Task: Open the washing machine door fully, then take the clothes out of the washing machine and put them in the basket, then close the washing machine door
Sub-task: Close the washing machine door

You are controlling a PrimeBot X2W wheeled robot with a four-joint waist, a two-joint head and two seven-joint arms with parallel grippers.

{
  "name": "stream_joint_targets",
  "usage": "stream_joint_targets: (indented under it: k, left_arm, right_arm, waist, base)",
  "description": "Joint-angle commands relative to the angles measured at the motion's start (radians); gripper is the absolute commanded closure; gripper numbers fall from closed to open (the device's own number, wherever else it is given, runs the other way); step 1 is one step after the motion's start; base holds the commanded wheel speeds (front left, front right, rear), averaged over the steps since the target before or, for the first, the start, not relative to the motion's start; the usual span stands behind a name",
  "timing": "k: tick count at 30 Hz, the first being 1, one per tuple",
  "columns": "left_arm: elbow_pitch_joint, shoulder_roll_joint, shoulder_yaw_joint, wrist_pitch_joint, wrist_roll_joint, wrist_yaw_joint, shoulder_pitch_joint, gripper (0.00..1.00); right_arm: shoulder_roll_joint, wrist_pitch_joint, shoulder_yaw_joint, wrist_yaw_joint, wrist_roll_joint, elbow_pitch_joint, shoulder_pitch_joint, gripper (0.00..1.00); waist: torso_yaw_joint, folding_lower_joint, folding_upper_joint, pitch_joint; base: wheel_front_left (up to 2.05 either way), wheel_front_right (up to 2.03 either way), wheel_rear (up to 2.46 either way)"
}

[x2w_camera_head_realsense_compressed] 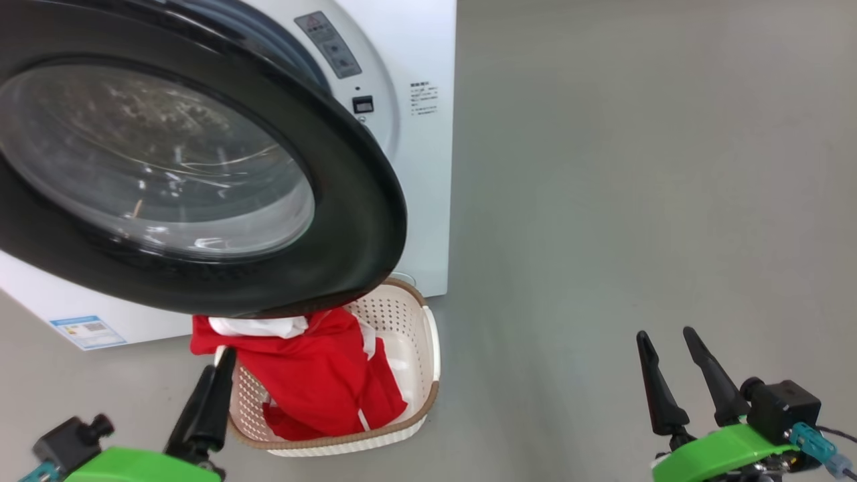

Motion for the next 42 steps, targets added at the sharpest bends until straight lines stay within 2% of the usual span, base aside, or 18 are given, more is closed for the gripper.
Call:
stream_joint_targets:
  k: [1, 7, 22, 23, 24, 27, 36, 42]
  left_arm:
    - [-0.014, 0.029, 0.054, -0.011, 0.026, -0.007, -0.007, 0.0]
    - [-0.006, 0.007, 0.139, -0.012, 0.163, -0.007, 0.047, 0.0]
    - [-0.056, -0.075, 0.33, -0.012, 0.633, -0.007, 0.164, 0.0]
    - [-0.056, -0.075, 0.33, -0.012, 0.633, -0.007, 0.164, 0.0]
    - [-0.054, -0.088, 0.36, -0.012, 0.7, -0.007, 0.171, 0.0]
    - [-0.058, -0.117, 0.41, -0.012, 0.797, -0.007, 0.18, 0.0]
    - [-0.111, -0.189, 0.495, -0.012, 0.993, -0.007, 0.202, 0.0]
    - [-0.123, -0.221, 0.504, -0.012, 1.025, -0.007, 0.218, 0.0]
  right_arm:
    - [-0.012, -0.006, 0.016, 0.005, -0.009, -0.023, -0.006, 0.0]
    - [-0.012, -0.006, -0.001, 0.005, -0.018, -0.025, 0.013, 0.0]
    - [-0.012, -0.006, -0.043, 0.005, -0.026, -0.036, 0.051, 0.0]
    - [-0.012, -0.006, -0.043, 0.005, -0.026, -0.036, 0.051, 0.0]
    - [-0.012, -0.006, -0.048, 0.005, -0.025, -0.038, 0.054, 0.0]
    - [-0.012, -0.006, -0.051, 0.005, -0.025, -0.04, 0.055, 0.0]
    - [-0.012, -0.006, -0.058, 0.005, -0.027, -0.05, 0.061, 0.0]
    - [-0.012, -0.006, -0.061, 0.005, -0.028, -0.047, 0.068, 0.0]
  waist:
    - [0.011, -0.0001, 0.0, -0.01]
    - [0.025, -0.0001, 0.0, -0.016]
    - [0.046, -0.0001, 0.0, -0.032]
    - [0.046, -0.0001, 0.0, -0.032]
    - [0.05, -0.0001, 0.0, -0.034]
    - [0.054, -0.0001, 0.0, -0.037]
    - [0.063, -0.0001, 0.0, -0.044]
    - [0.066, -0.0001, 0.0, -0.048]
  base:
    - [0.0, 0.0, 0.0]
    - [0.0, 0.0, 0.0]
    - [0.0, 0.0, 0.0]
    - [0.0, 0.0, 0.0]
    - [0.0, 0.0, 0.0]
    - [0.0, 0.0, 0.0]
    - [0.0, 0.0, 0.0]
    - [0.0, 0.0, 0.0]
